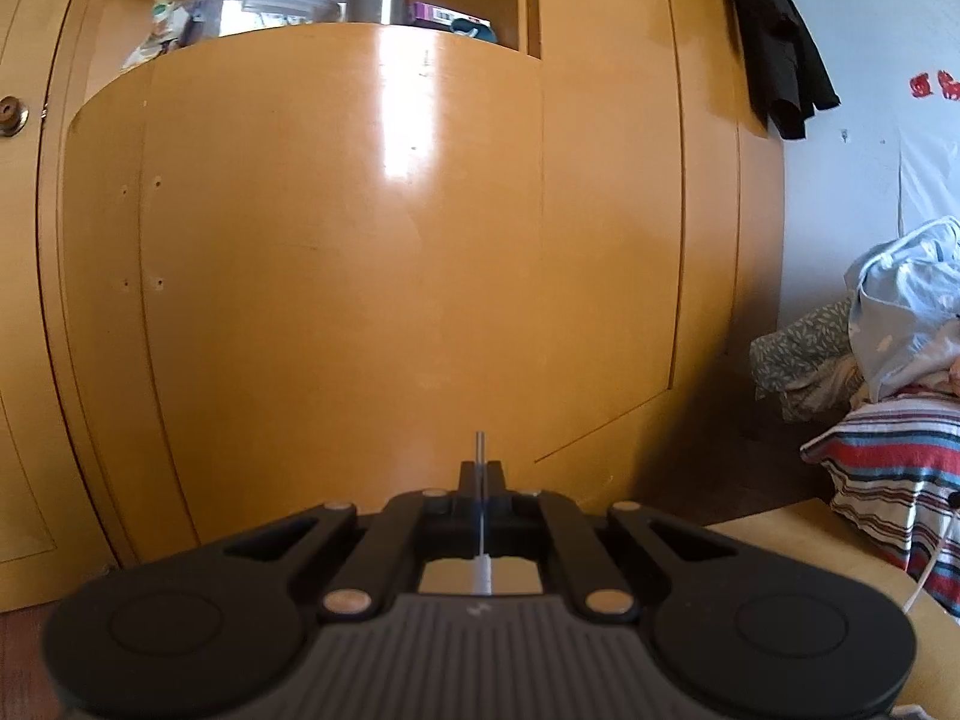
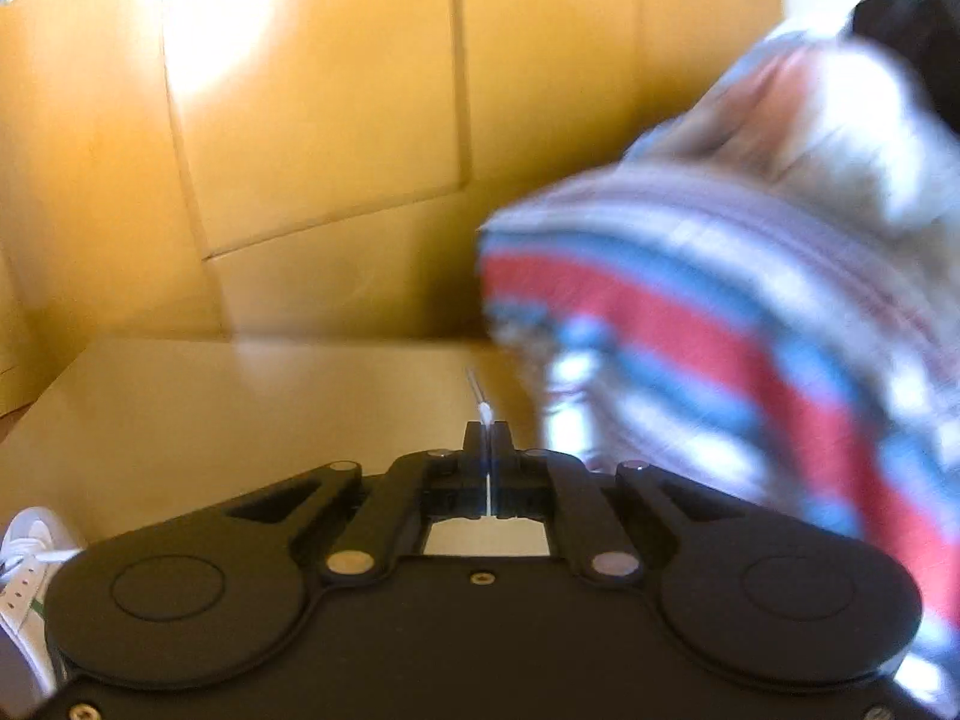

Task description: Lace up shoes with both hands

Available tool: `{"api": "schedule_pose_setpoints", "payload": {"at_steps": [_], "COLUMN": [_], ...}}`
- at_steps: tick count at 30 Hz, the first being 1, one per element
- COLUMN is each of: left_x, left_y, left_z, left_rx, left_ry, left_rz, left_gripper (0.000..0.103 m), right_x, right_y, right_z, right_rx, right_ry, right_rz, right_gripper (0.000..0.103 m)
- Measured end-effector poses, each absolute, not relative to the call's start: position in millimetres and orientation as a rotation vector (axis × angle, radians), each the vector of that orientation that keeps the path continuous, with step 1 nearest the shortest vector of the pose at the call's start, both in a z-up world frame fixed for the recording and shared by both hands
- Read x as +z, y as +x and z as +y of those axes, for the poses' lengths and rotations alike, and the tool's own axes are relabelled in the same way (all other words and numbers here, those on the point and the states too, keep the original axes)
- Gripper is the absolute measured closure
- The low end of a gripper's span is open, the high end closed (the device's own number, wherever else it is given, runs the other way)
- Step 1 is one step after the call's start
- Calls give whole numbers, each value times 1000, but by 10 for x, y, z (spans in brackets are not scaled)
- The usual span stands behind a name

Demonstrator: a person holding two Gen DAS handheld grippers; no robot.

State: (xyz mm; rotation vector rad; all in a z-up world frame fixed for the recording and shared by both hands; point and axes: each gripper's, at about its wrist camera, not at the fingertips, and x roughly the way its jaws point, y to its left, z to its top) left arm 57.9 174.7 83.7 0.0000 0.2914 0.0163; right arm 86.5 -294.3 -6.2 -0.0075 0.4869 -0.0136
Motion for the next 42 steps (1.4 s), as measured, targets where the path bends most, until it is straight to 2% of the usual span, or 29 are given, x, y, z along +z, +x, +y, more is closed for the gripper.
{"api": "schedule_pose_setpoints", "payload": {"at_steps": [6,12,21,23,24,26,29,31,34,36,38,42], "left_x": [868,816,206,157,151,185,304,350,378,405,439,295], "left_y": [544,668,1072,1105,1109,1079,941,866,821,817,864,907], "left_z": [1795,1660,1256,1224,1222,1203,898,698,551,540,664,435], "left_rx": [12,-63,-159,-104,-82,-73,-110,-179,-168,-112,-108,-470], "left_ry": [-20,-90,-68,-28,-17,-9,67,97,135,187,138,37], "left_rz": [278,289,547,549,546,522,456,432,394,353,357,508], "left_gripper": [102,102,98,87,74,72,63,52,51,46,47,45], "right_x": [181,504,400,385,372,335,329,353,361,379,397,411], "right_y": [552,253,421,426,465,527,537,492,468,440,422,432], "right_z": [-3292,-3152,-3308,-3303,-3319,-3354,-3357,-3343,-3352,-3368,-3401,-3401], "right_rx": [-58,-51,-51,-45,-40,-42,-37,-33,-34,-39,-38,-27], "right_ry": [160,135,181,178,184,189,189,185,180,179,183,175], "right_rz": [394,222,271,270,271,267,272,277,278,275,274,279], "right_gripper": [102,102,102,102,102,102,102,102,102,102,102,102]}}
